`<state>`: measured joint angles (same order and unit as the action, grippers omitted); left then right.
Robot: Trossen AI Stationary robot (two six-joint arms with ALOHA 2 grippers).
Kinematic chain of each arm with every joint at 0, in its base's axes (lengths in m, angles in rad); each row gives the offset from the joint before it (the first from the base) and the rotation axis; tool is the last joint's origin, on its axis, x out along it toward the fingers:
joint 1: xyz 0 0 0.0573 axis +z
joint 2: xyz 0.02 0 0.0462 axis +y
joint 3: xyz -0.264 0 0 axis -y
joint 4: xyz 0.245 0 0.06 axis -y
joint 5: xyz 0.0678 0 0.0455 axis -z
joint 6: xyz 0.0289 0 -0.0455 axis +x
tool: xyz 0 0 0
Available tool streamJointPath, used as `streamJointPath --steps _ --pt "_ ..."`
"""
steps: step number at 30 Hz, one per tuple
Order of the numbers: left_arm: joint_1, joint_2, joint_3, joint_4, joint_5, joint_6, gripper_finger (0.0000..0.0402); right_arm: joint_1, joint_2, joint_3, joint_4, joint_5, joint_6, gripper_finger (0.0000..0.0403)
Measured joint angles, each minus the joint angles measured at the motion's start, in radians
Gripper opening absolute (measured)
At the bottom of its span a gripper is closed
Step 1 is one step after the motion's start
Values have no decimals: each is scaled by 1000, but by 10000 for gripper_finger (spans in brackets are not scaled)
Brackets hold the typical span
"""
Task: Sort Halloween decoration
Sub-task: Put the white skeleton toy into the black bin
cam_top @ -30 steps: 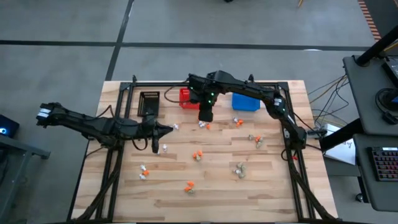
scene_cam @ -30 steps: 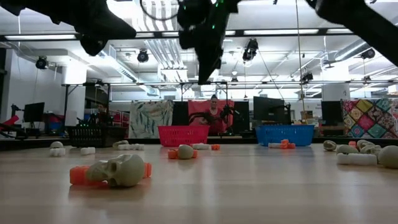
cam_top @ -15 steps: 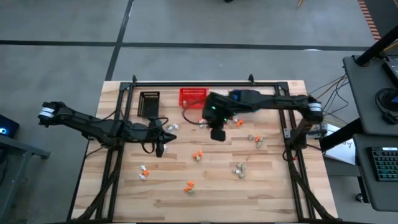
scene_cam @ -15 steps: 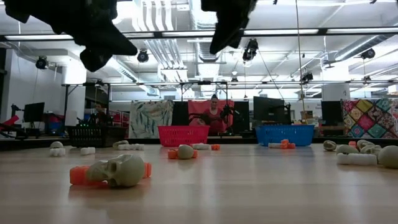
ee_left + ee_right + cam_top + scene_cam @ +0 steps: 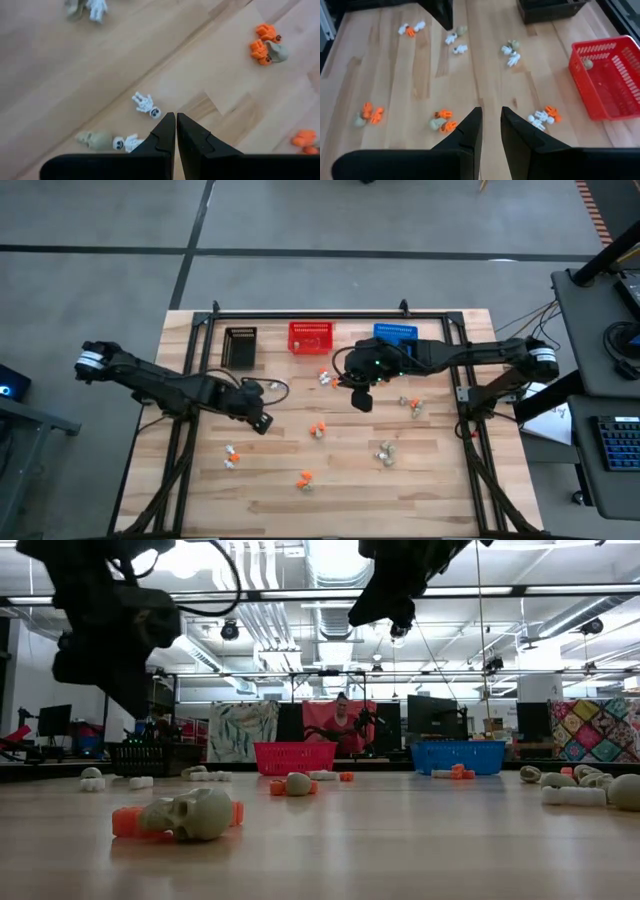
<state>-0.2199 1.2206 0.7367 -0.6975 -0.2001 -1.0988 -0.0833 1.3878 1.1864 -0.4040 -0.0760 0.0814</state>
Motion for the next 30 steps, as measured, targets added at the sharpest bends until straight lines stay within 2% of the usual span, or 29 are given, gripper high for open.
streamJointPath --steps 8,14,30 --pt "0 197 141 -117 -46 69 0 7 3 -28 27 -1 24 59" --pt "0 300 181 -142 -61 69 11 9 2 -32 23 -1 31 59" --pt "0 437 186 -159 -70 8 140 9 4 -32 28 -1 25 59"
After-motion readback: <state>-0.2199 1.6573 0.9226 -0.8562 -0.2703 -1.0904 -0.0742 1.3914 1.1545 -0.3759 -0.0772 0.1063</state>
